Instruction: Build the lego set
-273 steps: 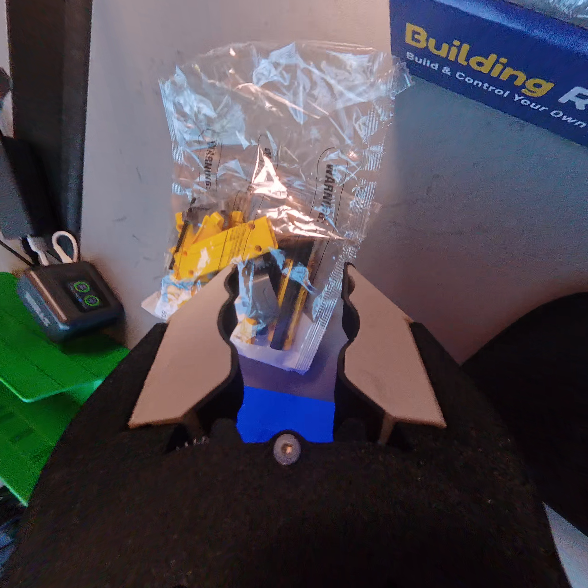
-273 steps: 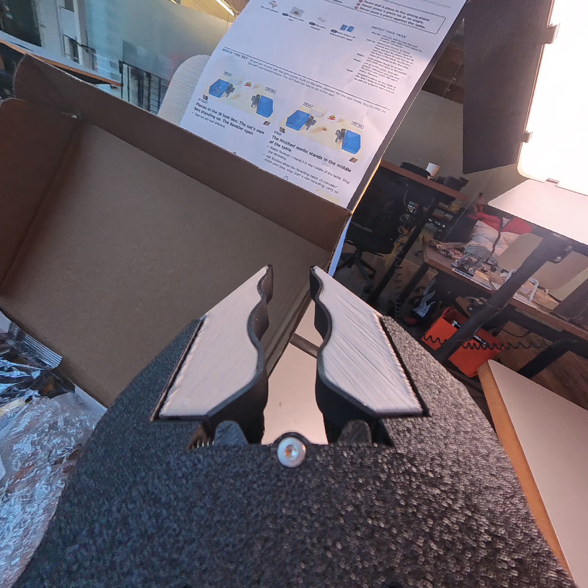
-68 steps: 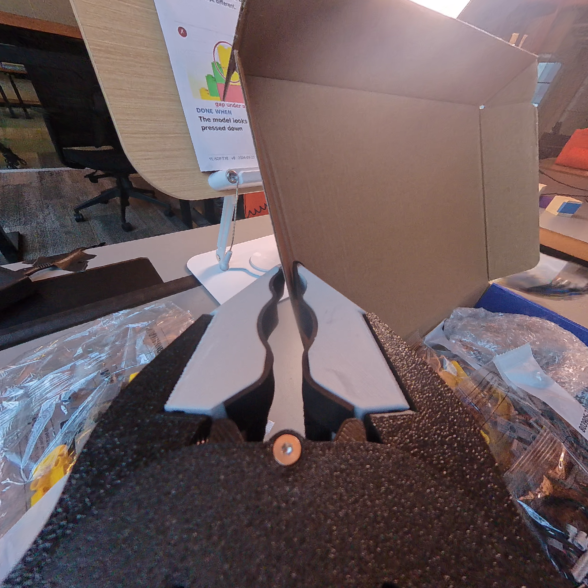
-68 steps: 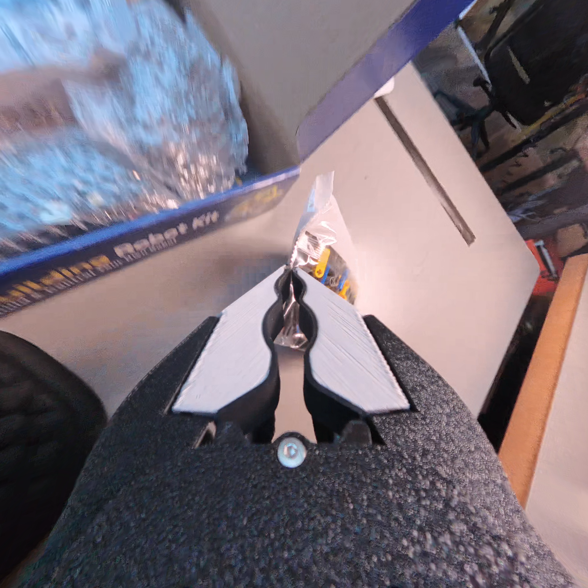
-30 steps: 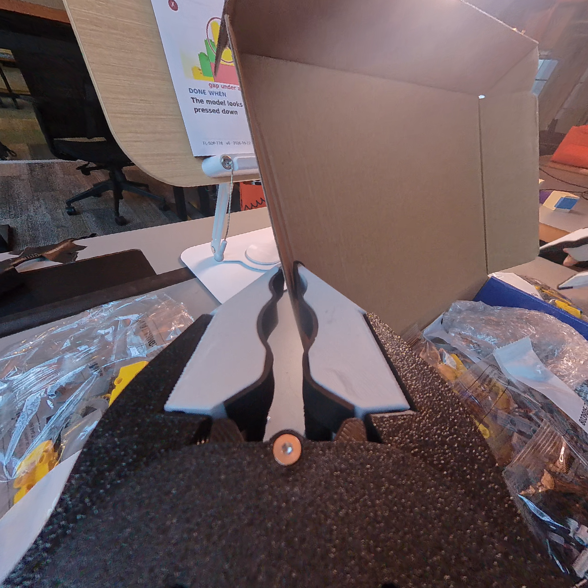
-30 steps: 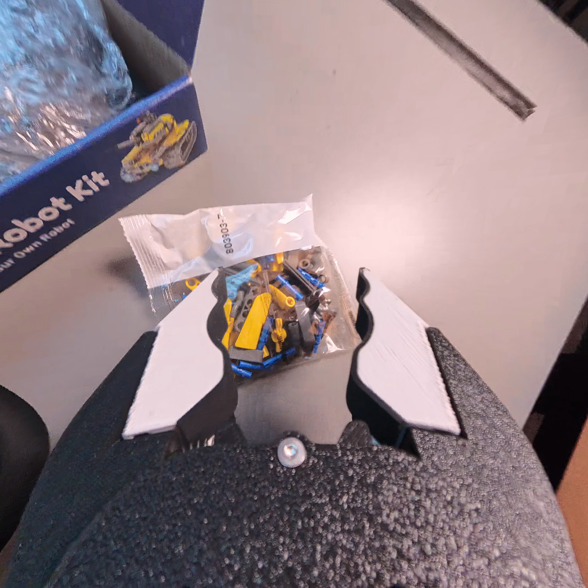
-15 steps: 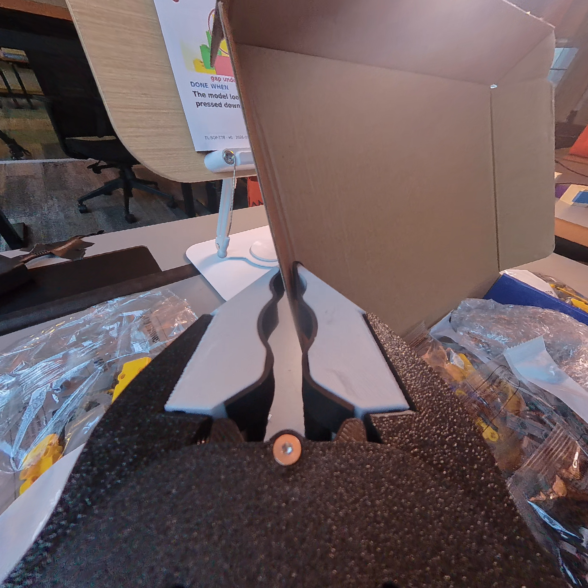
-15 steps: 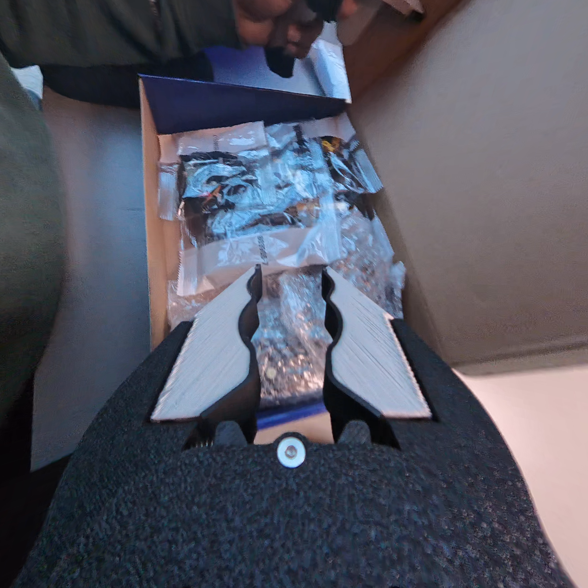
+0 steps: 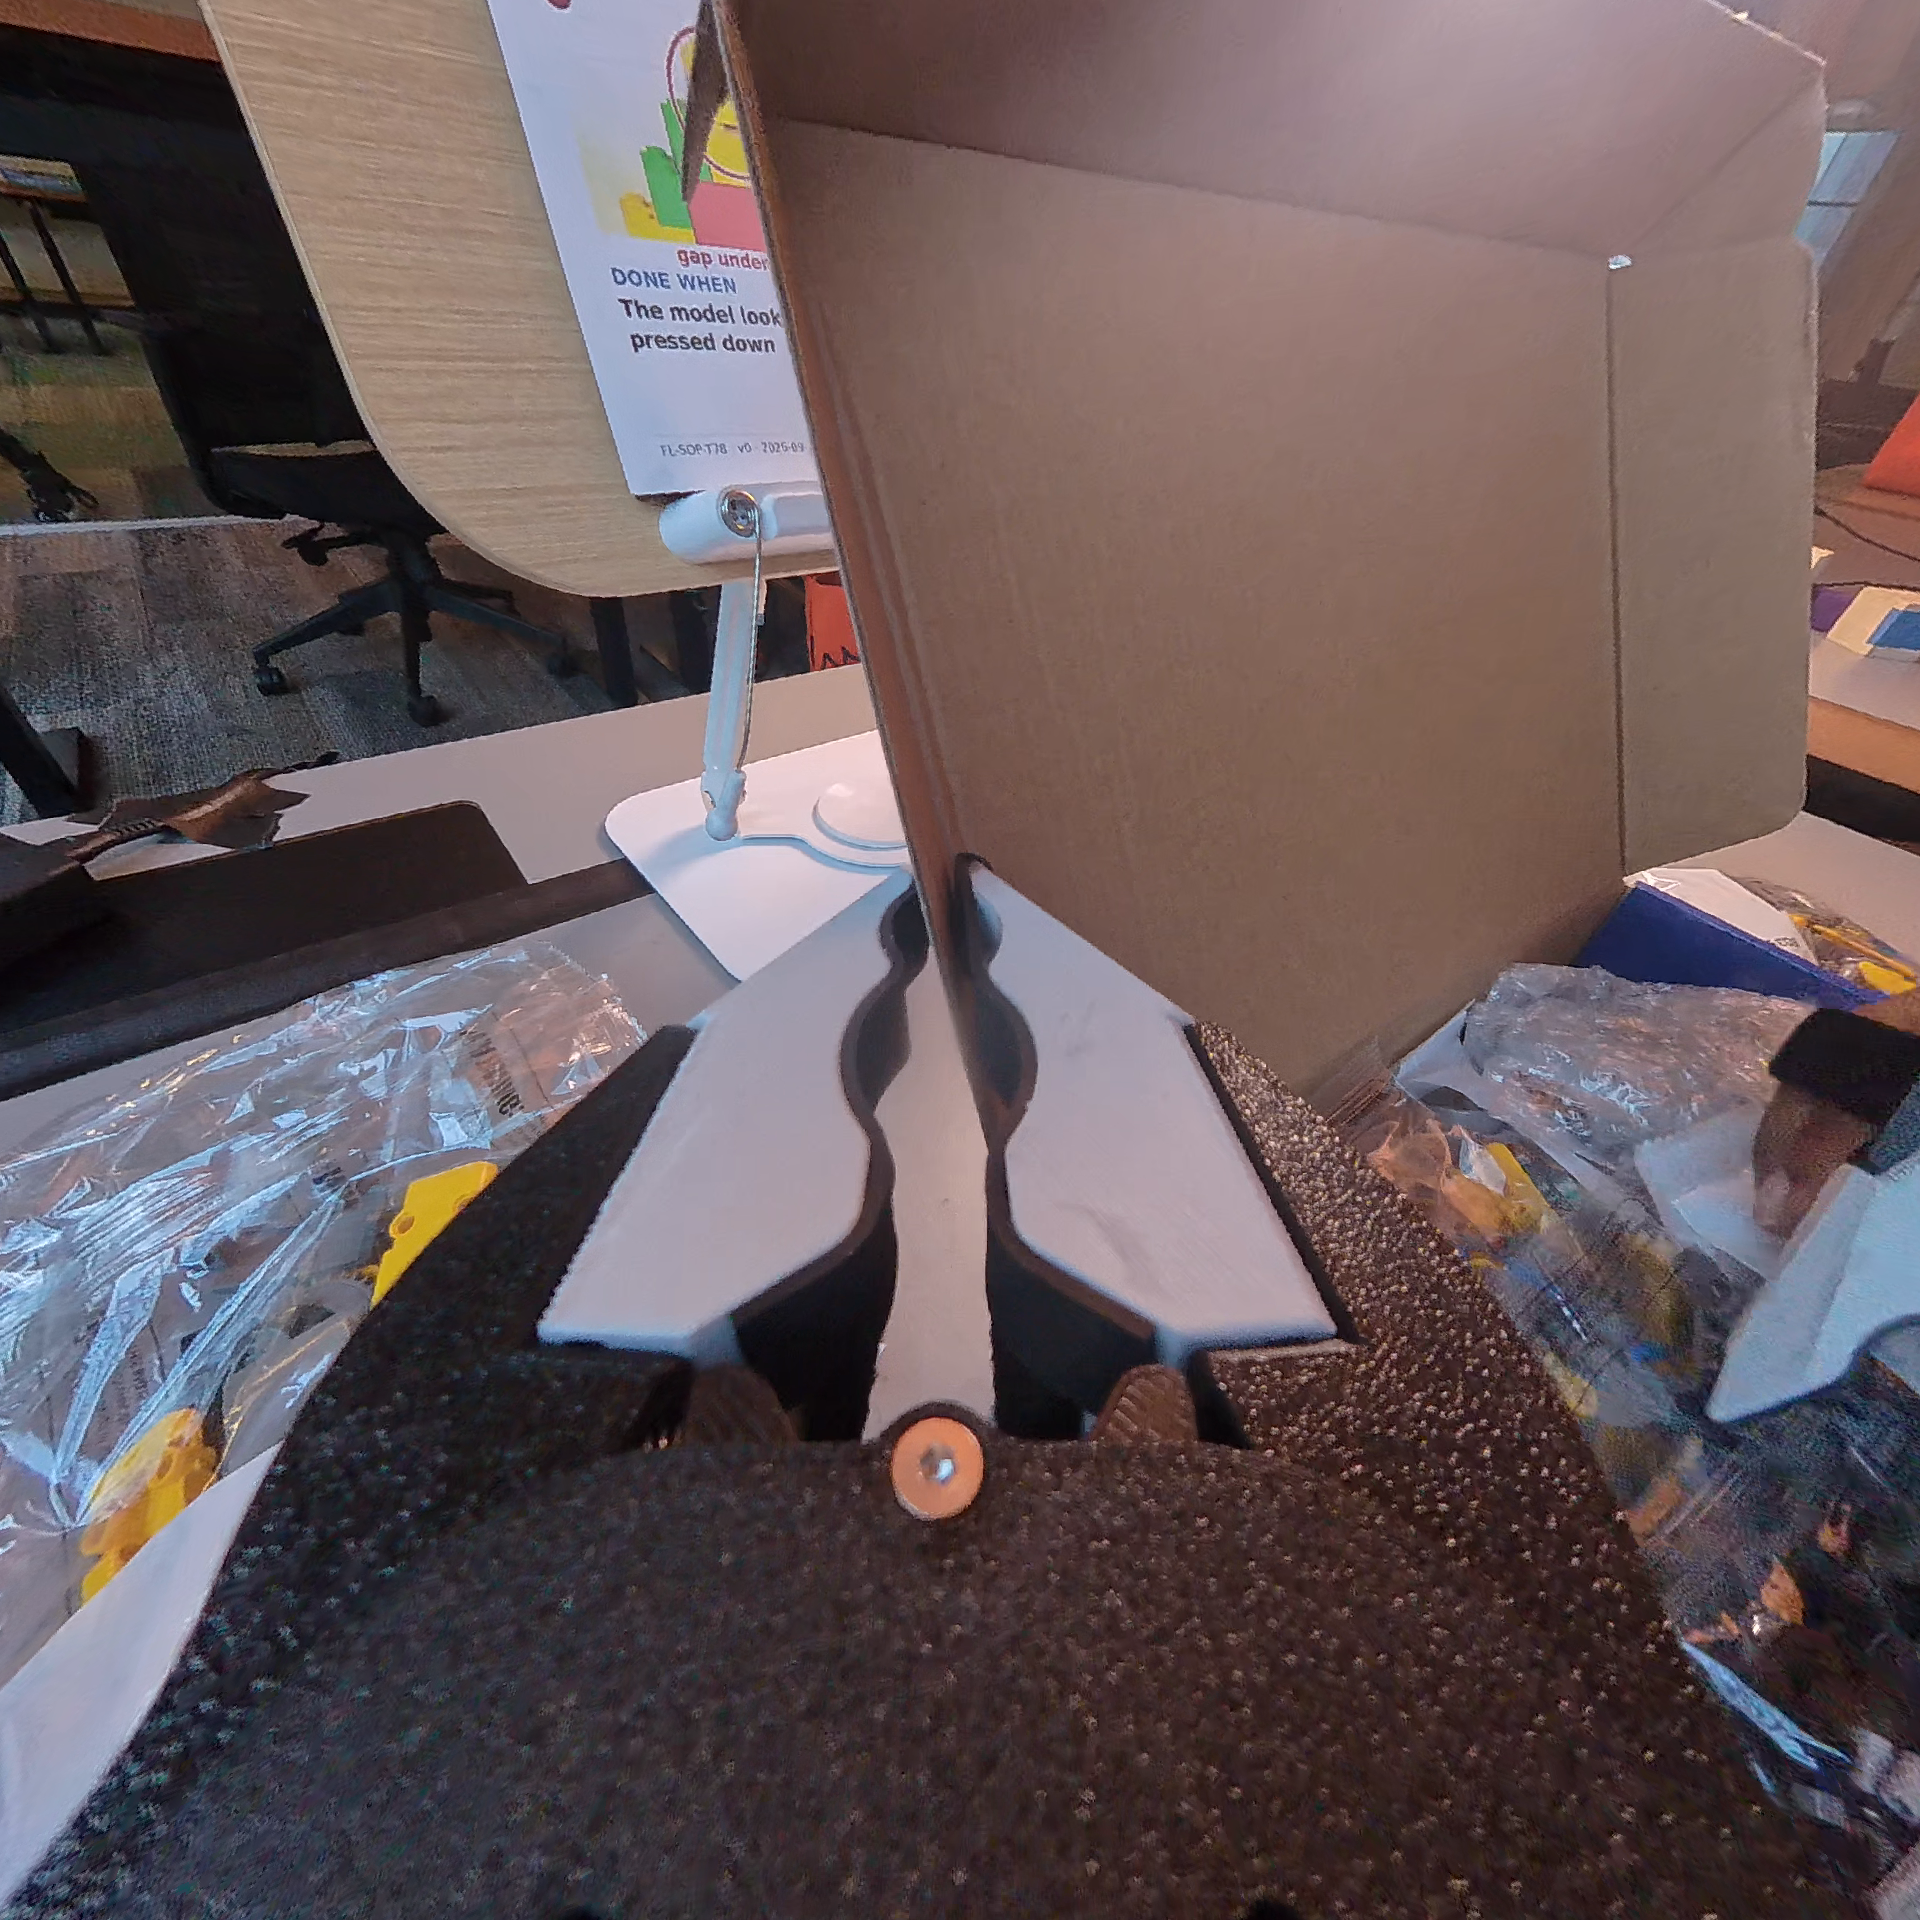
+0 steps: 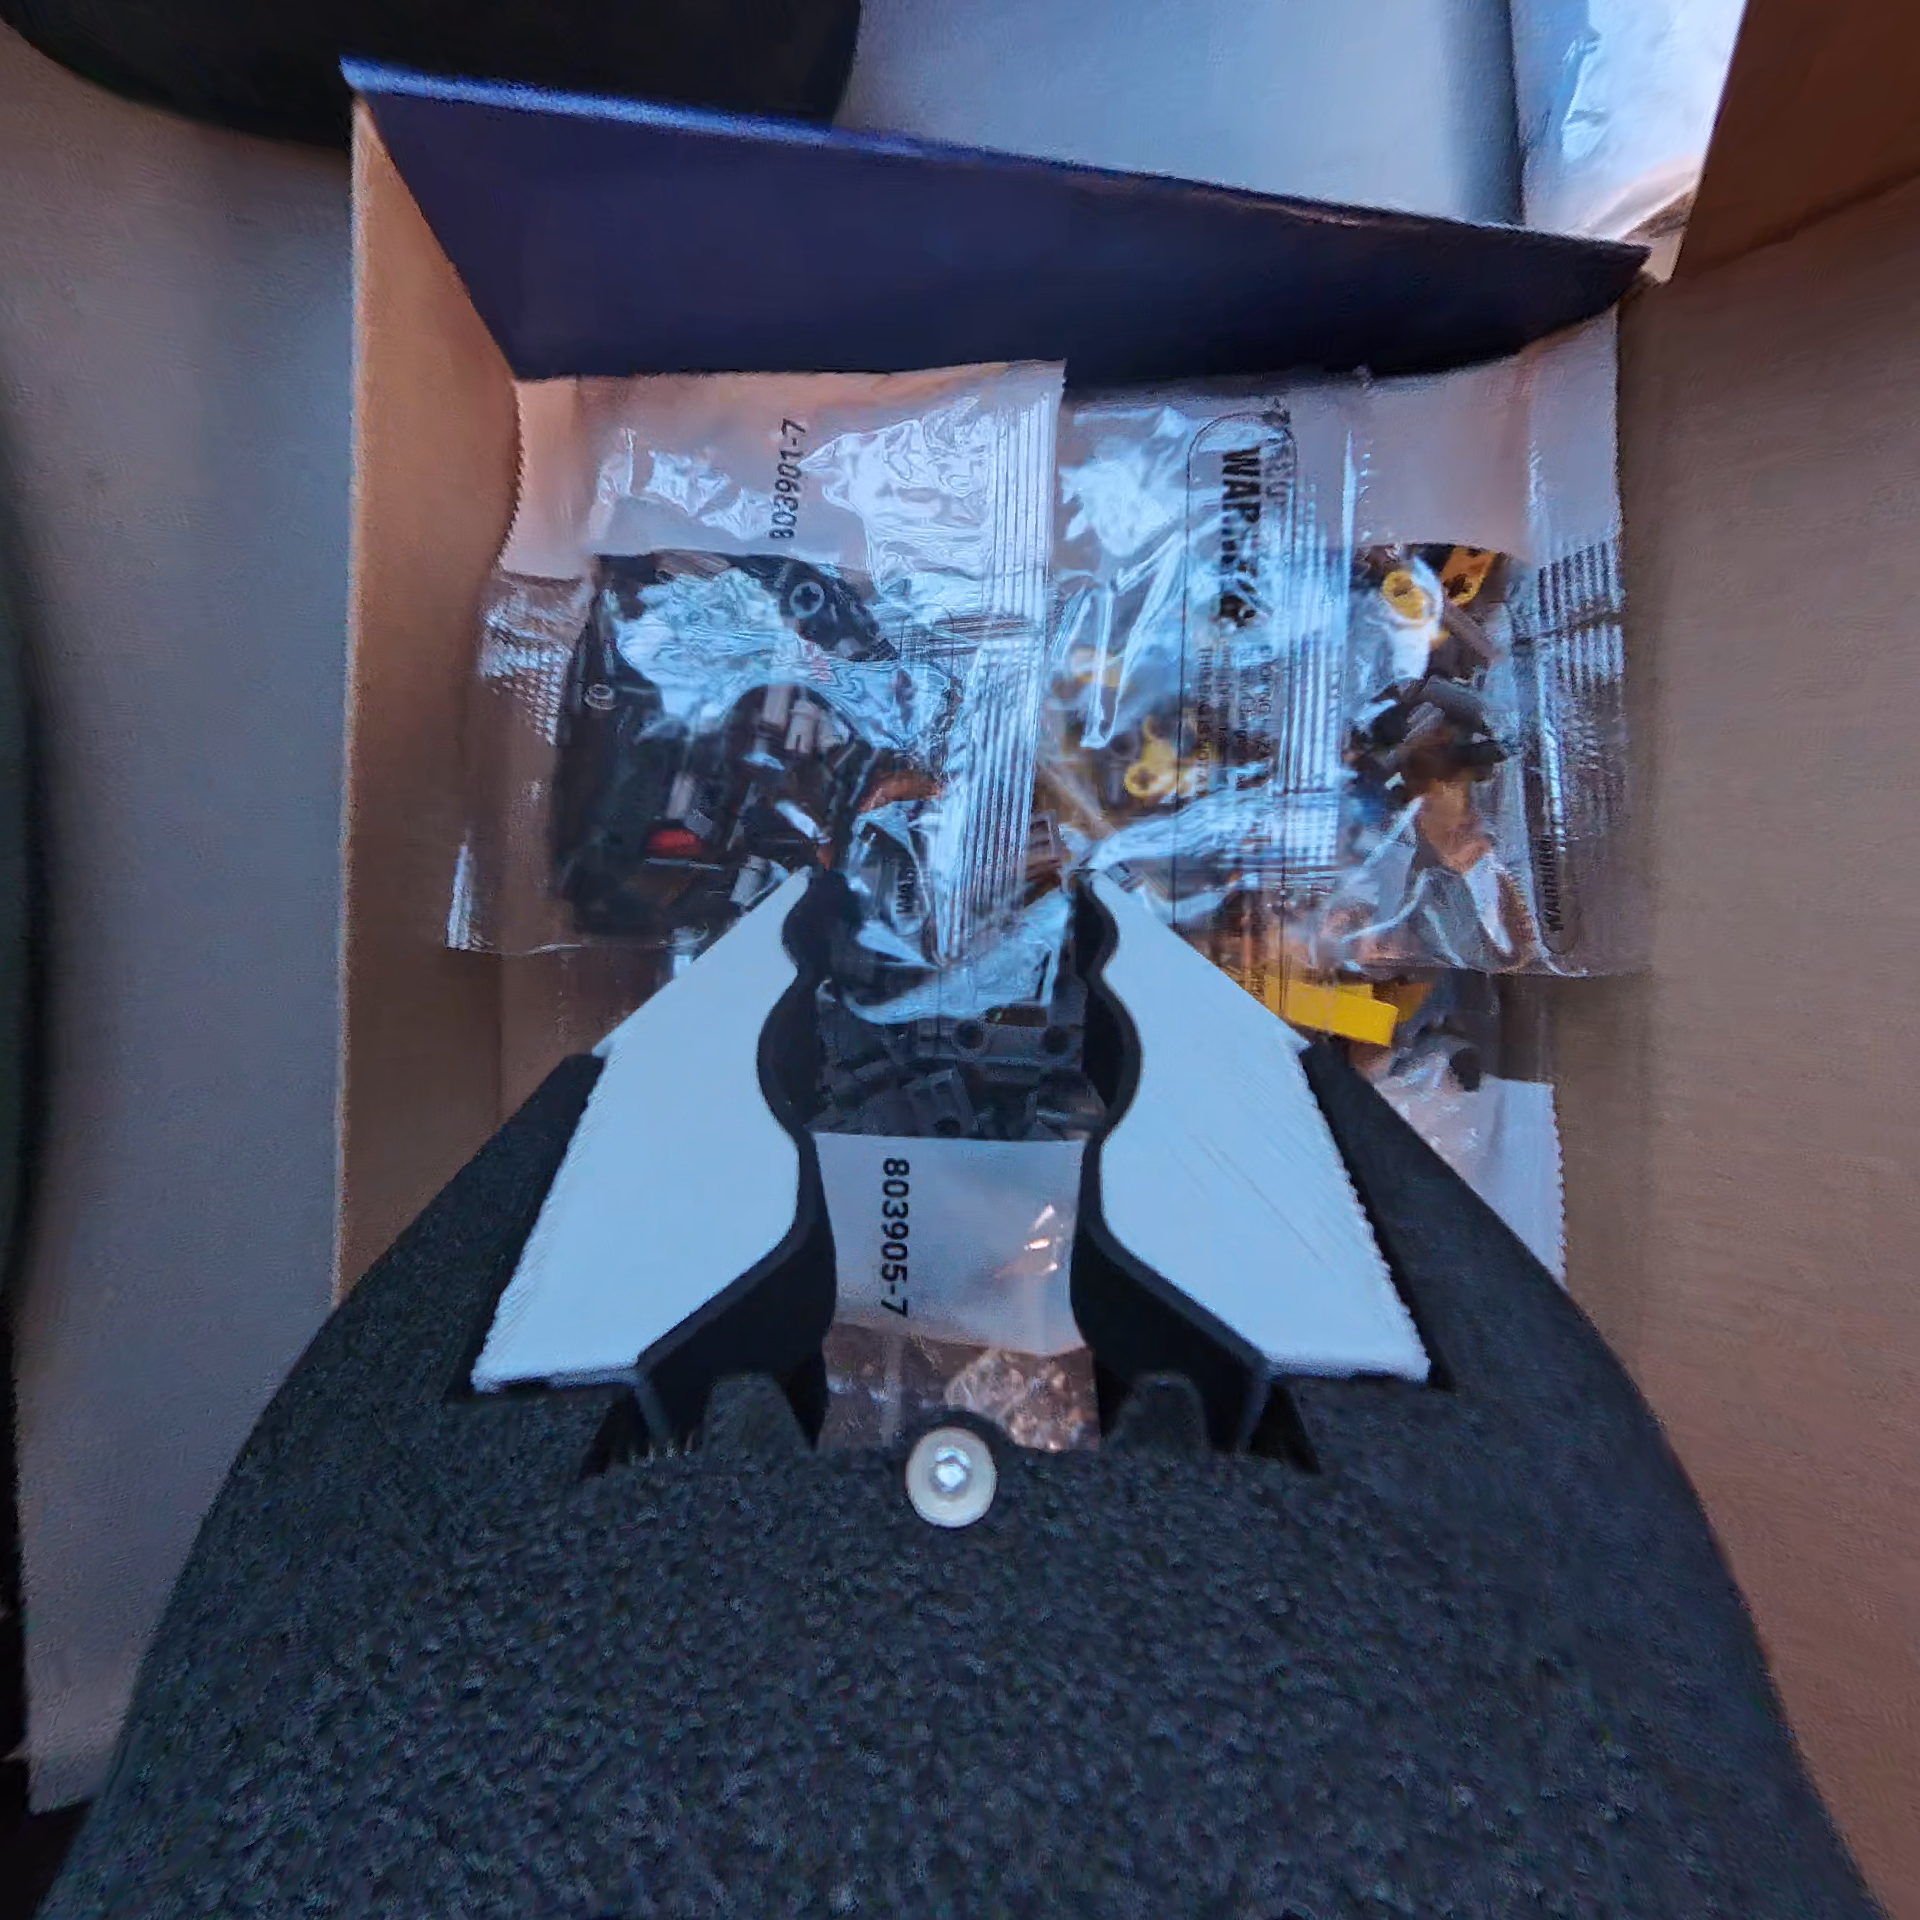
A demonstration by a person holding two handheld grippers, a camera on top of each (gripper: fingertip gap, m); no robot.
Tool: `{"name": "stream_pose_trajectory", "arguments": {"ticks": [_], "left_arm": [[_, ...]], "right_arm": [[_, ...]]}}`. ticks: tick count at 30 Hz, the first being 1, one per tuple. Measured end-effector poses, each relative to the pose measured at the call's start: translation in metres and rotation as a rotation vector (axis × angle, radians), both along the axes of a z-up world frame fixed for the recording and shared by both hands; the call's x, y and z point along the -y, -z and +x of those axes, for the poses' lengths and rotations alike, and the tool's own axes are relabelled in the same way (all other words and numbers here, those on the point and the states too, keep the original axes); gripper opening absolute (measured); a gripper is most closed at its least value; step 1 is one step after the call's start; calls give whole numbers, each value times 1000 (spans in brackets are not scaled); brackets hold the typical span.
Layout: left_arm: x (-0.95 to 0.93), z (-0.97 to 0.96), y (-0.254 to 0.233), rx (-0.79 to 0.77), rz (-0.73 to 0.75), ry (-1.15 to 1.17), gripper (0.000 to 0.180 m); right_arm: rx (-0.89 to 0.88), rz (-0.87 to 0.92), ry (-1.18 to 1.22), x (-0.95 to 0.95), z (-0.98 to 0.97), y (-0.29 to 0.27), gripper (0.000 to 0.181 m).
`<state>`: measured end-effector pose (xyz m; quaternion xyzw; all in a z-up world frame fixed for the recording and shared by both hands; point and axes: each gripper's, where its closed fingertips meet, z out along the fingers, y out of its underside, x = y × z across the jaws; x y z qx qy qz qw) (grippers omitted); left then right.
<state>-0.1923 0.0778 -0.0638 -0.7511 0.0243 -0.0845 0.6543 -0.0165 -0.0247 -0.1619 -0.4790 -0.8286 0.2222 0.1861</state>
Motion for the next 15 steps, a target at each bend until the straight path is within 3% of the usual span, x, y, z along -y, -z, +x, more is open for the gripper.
{"name": "stream_pose_trajectory", "arguments": {"ticks": [4,15], "left_arm": [[2,1,-1,-15,-2,-1,3],[3,2,-1,-23,-4,1,3]], "right_arm": [[-31,-30,-29,10,0,-8,0],[-234,-217,100,1,34,-71,0]]}}
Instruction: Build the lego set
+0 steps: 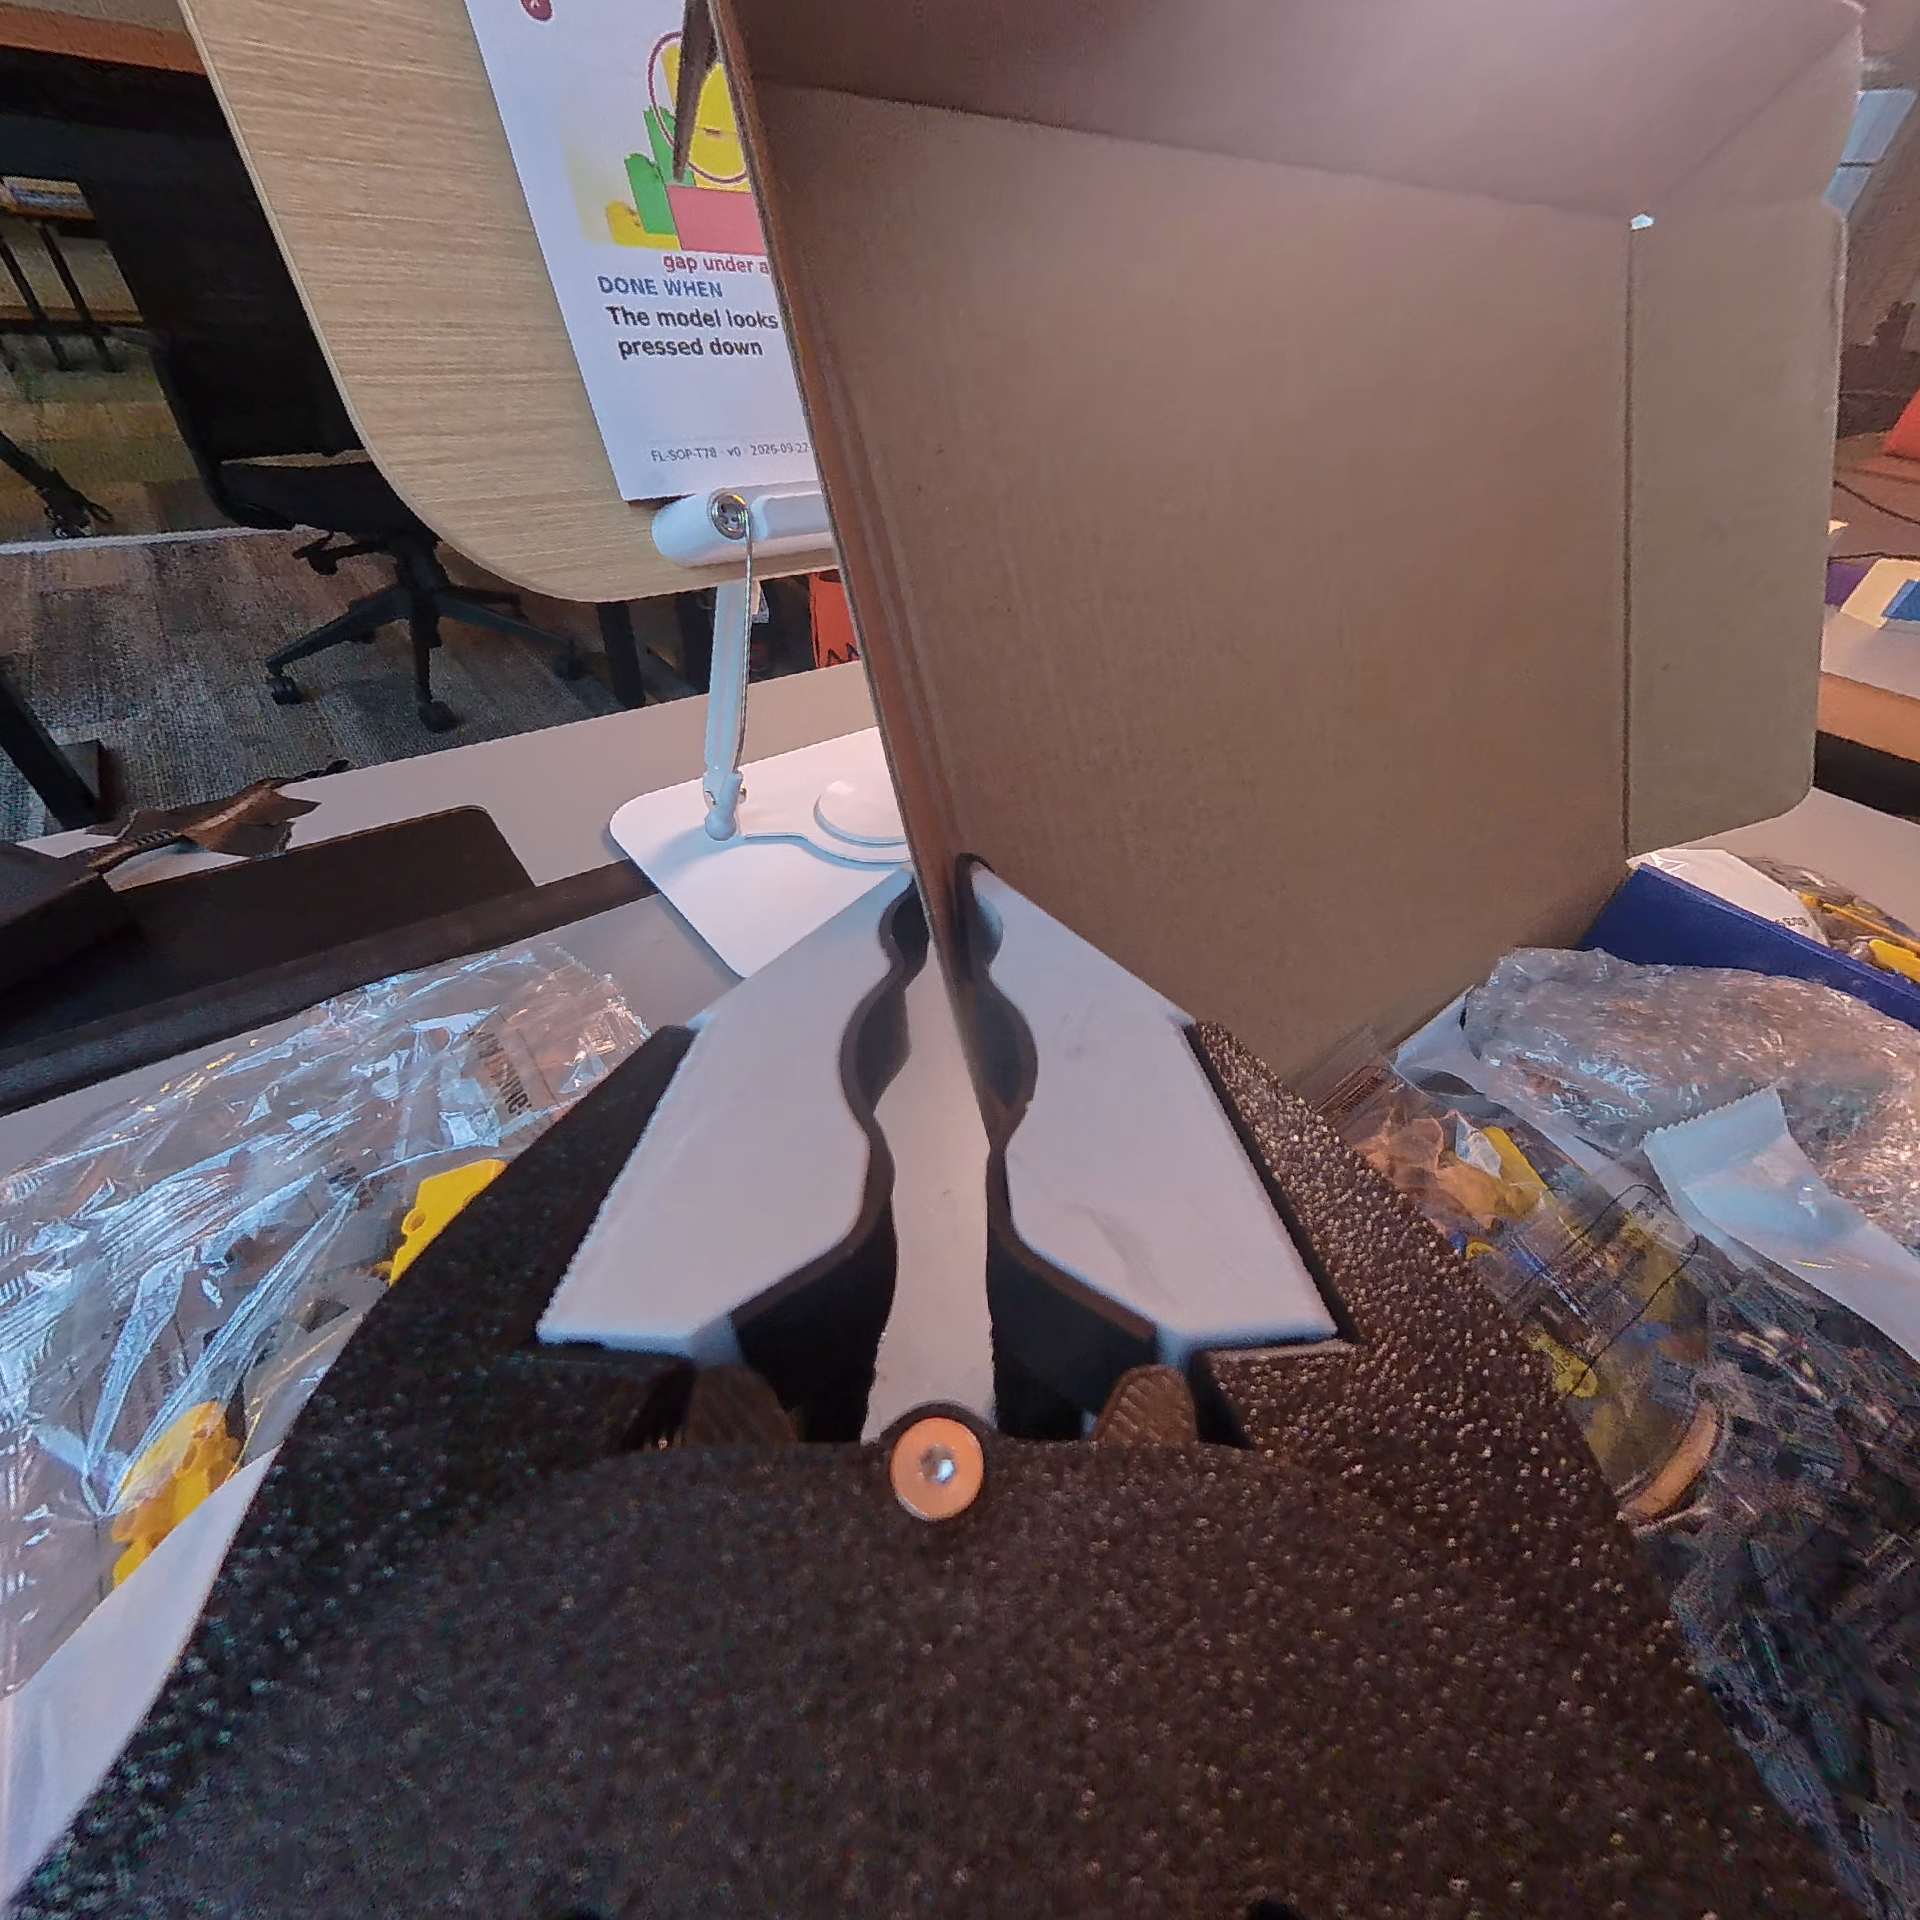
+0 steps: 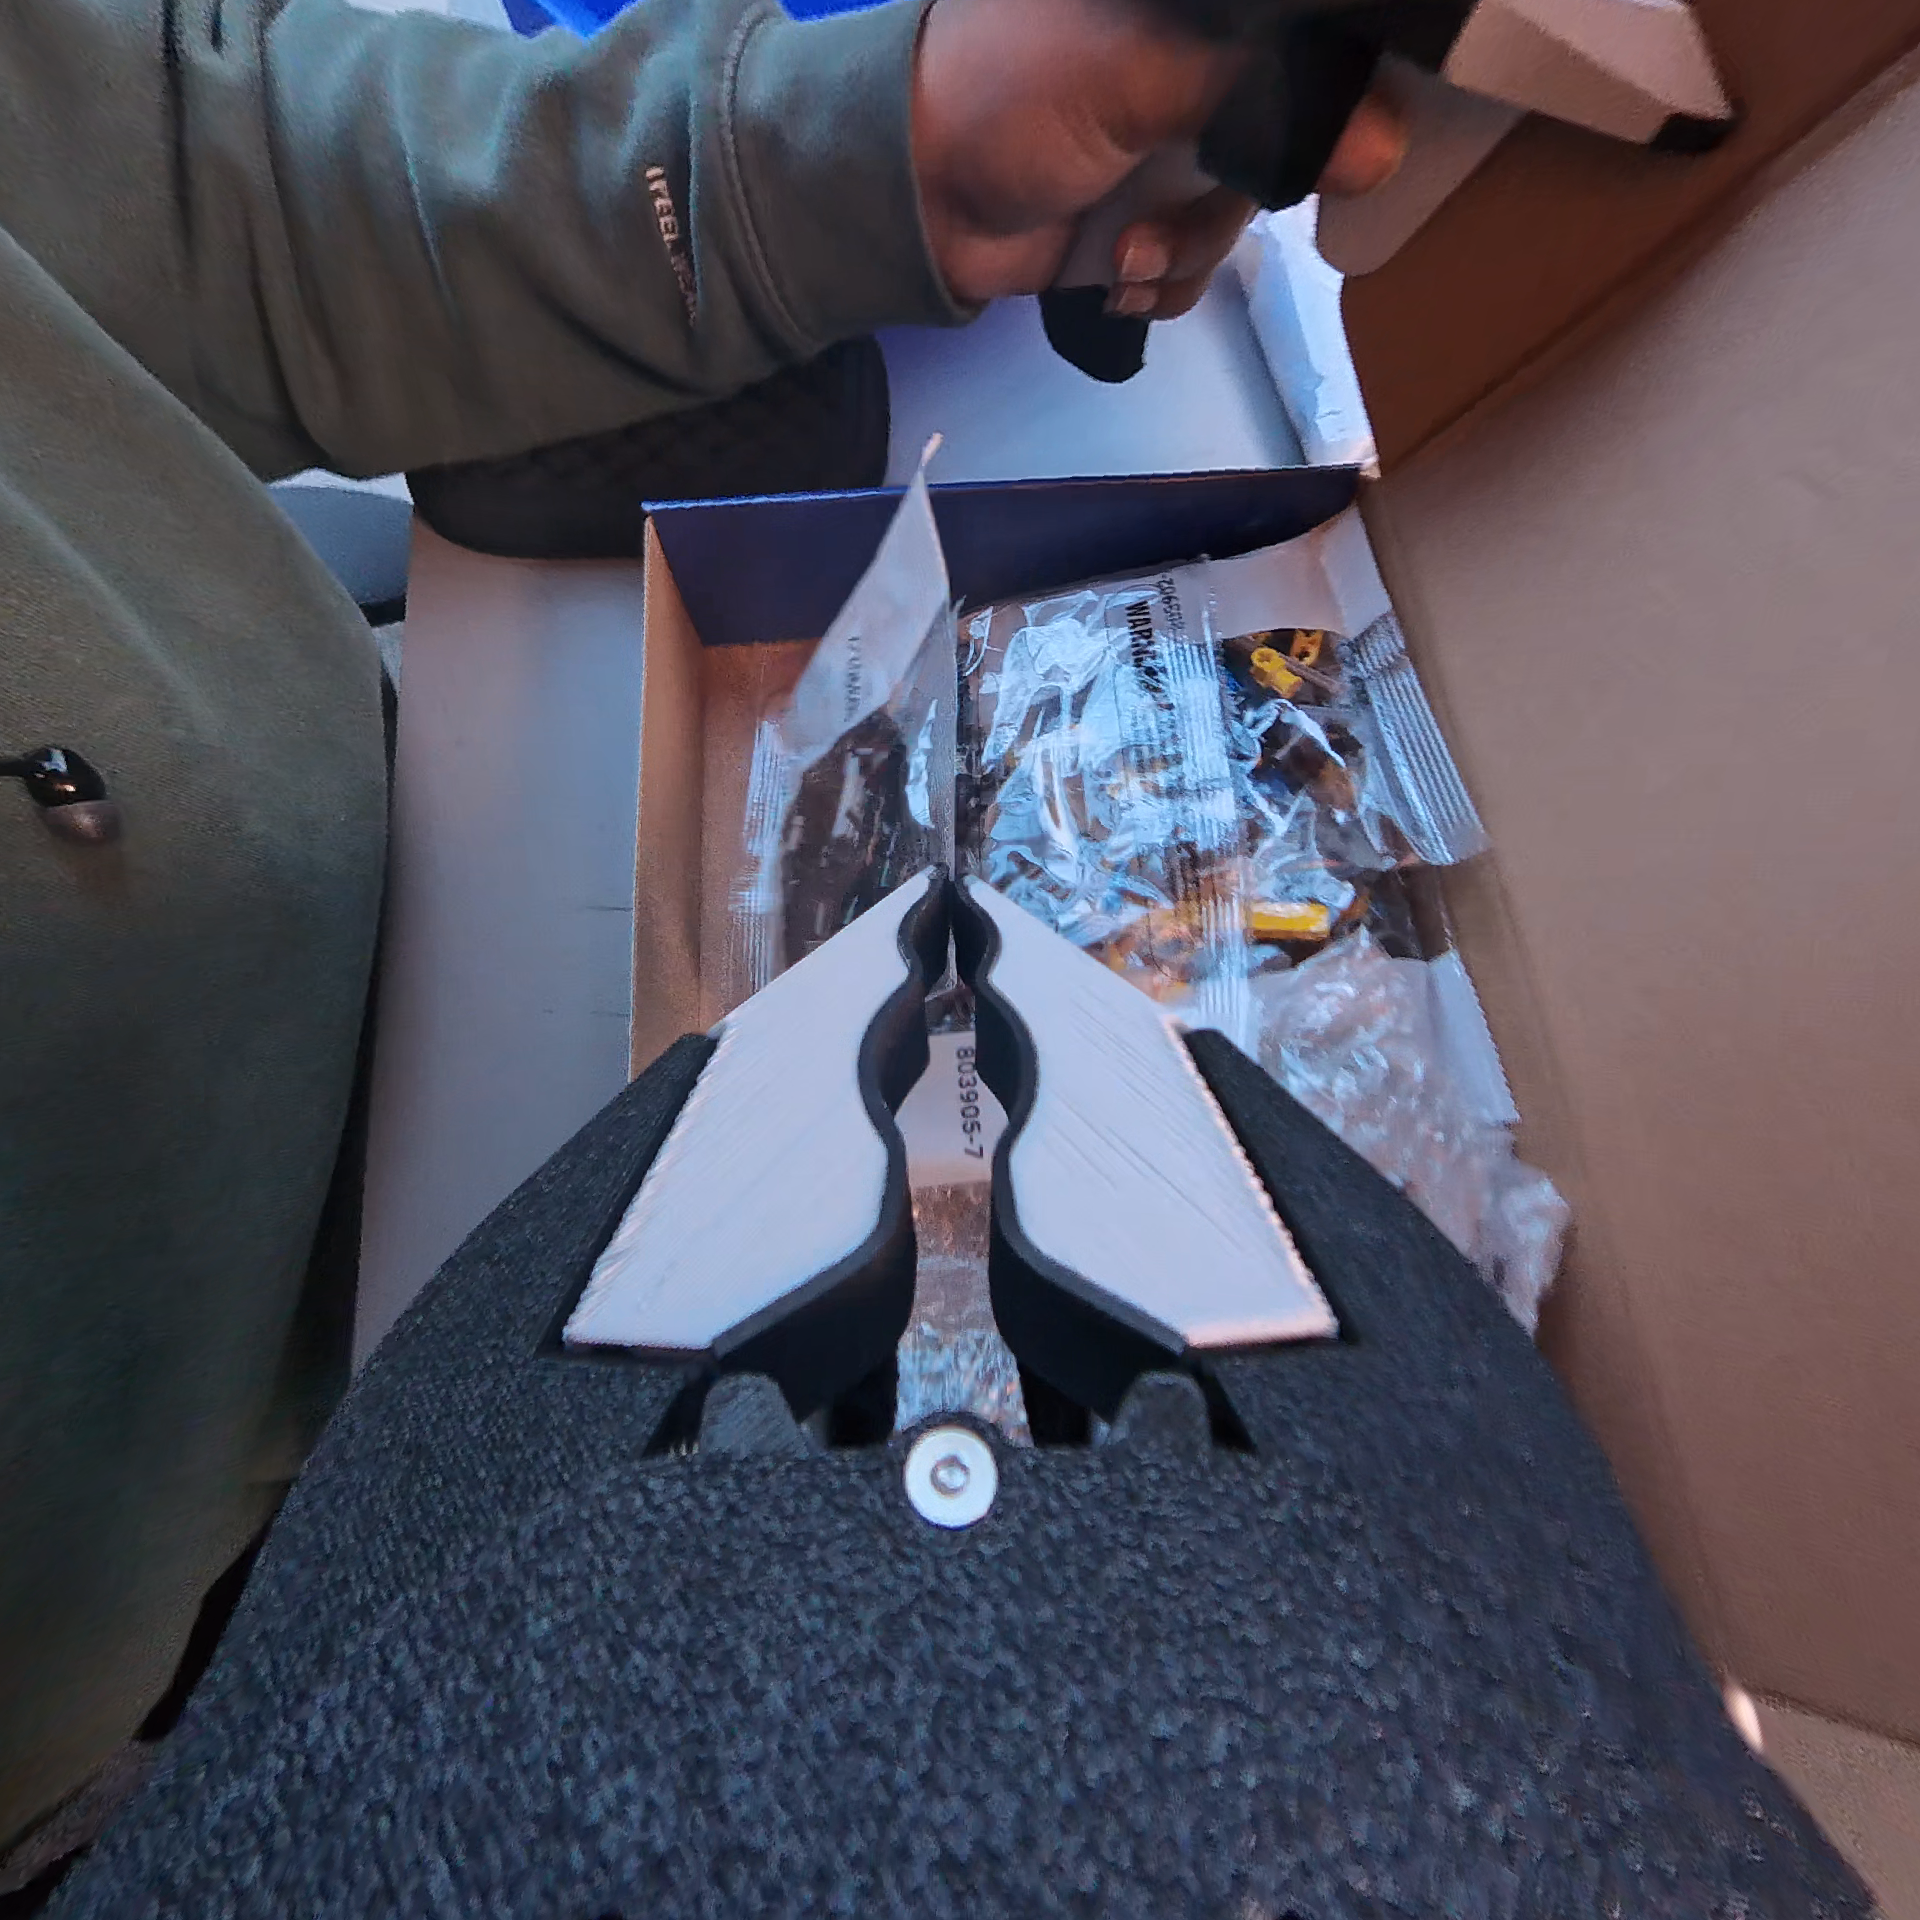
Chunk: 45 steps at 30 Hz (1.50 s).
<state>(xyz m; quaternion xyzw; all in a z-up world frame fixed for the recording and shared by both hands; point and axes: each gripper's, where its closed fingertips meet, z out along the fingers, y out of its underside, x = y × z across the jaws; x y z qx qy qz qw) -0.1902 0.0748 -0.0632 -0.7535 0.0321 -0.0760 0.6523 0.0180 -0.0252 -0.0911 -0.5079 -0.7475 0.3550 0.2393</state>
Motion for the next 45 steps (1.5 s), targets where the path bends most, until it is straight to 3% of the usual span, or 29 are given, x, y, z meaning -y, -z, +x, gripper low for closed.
{"name": "stream_pose_trajectory", "arguments": {"ticks": [21,28,37,41,45], "left_arm": [[1,1,0,-3,2,0,4],[2,1,0,1,6,-2,3],[3,1,-1,1,11,2,4],[4,1,-1,0,13,2,3],[4,2,-1,-5,12,1,3]], "right_arm": [[-136,44,662,-169,184,-112,0],[-100,-44,799,-241,196,-82,0],[39,-234,1055,-345,175,32,0],[15,-119,1180,-397,182,55,6],[-197,71,1179,-403,173,0,30]]}}
